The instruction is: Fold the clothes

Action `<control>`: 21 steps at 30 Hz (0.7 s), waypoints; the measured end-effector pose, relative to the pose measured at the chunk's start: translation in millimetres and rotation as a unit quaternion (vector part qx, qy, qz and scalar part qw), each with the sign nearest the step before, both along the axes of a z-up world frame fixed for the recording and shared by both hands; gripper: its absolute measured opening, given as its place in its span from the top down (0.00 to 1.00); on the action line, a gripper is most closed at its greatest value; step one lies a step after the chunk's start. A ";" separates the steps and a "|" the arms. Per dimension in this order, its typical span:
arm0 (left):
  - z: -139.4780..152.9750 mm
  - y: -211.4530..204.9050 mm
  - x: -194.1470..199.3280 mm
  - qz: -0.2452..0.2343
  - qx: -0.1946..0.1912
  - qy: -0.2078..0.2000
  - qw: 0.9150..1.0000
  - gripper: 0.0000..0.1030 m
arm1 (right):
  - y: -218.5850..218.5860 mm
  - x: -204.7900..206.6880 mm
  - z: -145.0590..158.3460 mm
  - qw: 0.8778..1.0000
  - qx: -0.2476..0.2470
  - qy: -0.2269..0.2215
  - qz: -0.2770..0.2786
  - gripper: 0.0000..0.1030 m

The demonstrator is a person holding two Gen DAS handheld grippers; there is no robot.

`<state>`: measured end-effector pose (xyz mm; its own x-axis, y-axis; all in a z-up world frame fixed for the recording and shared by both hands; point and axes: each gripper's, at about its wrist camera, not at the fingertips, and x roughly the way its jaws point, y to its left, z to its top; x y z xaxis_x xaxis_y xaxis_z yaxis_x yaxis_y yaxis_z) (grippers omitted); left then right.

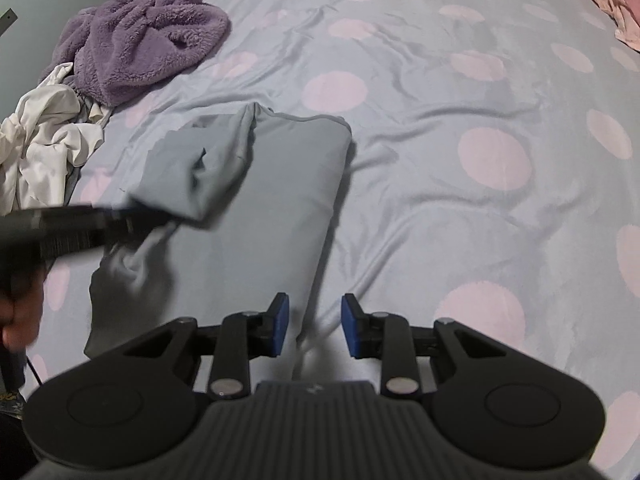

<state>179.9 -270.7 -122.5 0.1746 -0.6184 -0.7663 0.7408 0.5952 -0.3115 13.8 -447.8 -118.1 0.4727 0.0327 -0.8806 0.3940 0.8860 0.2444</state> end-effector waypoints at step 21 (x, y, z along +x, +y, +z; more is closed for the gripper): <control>4.6 57.2 -33.1 -0.012 0.040 0.005 0.999 0.80 | 38.2 -18.0 -7.3 0.996 0.019 0.002 0.084 0.68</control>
<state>146.8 -213.4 -117.8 0.1525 -0.5588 -0.8152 0.7529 0.6000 -0.2704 -4.1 -409.6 -125.5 0.4545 0.1443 -0.8790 0.2425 0.9295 0.2780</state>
